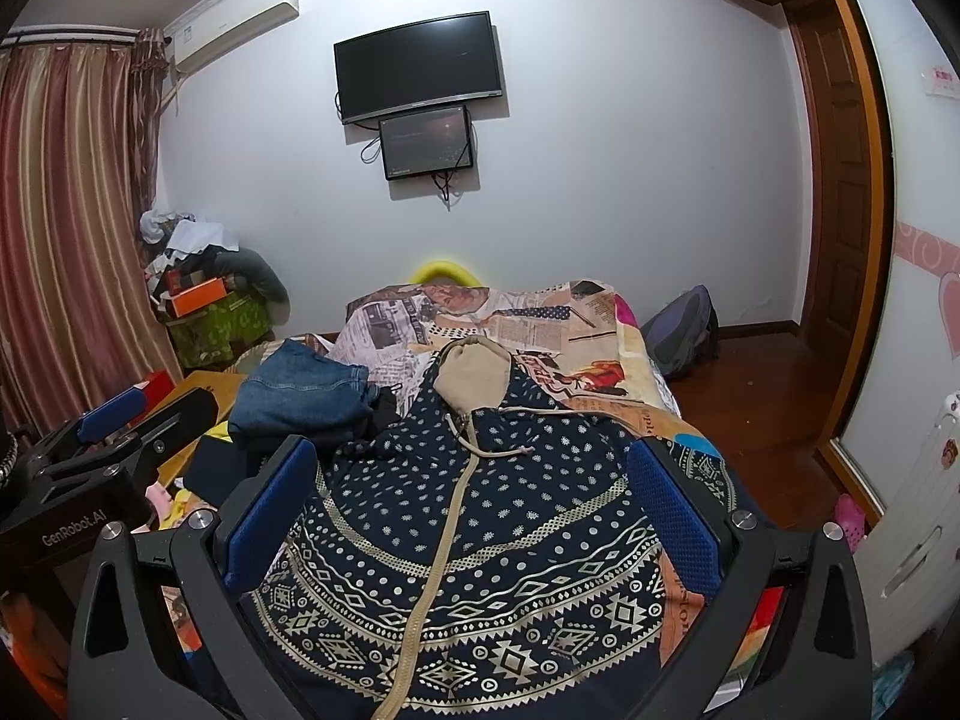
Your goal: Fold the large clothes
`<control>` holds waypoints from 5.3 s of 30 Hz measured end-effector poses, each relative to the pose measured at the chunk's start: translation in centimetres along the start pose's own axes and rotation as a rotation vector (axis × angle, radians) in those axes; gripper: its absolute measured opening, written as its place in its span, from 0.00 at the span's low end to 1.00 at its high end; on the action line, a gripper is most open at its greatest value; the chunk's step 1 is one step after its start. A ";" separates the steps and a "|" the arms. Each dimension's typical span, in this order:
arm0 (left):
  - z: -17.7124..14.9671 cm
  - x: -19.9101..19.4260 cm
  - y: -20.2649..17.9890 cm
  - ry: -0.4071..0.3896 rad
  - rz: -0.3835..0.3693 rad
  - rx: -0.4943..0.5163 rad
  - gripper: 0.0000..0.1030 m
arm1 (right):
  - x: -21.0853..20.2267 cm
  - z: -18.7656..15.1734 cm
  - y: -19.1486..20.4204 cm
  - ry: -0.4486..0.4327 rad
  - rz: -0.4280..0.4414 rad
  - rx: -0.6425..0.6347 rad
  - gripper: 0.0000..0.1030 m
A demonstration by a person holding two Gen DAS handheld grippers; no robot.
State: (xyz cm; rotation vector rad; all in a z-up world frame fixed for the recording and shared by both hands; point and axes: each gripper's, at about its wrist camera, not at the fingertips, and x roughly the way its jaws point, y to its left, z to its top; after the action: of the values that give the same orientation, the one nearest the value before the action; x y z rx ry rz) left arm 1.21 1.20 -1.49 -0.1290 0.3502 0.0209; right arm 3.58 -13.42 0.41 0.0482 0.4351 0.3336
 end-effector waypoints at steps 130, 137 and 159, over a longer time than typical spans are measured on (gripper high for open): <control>1.8 23.8 5.4 0.296 -0.178 0.007 0.03 | 15.7 -0.3 -4.0 0.290 -0.088 -0.050 1.00; -4.7 27.2 -0.7 0.568 -0.312 0.079 0.03 | 15.2 -0.8 -5.2 0.295 -0.104 -0.057 1.00; -8.2 21.7 0.8 0.678 -0.224 0.178 0.57 | 15.5 -1.7 -4.6 0.348 -0.075 -0.133 1.00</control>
State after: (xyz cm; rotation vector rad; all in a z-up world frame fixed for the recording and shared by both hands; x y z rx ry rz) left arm 18.77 0.90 -16.65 0.0064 1.0096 -0.2812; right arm 17.46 -12.69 -7.94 -0.1584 0.7560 0.2971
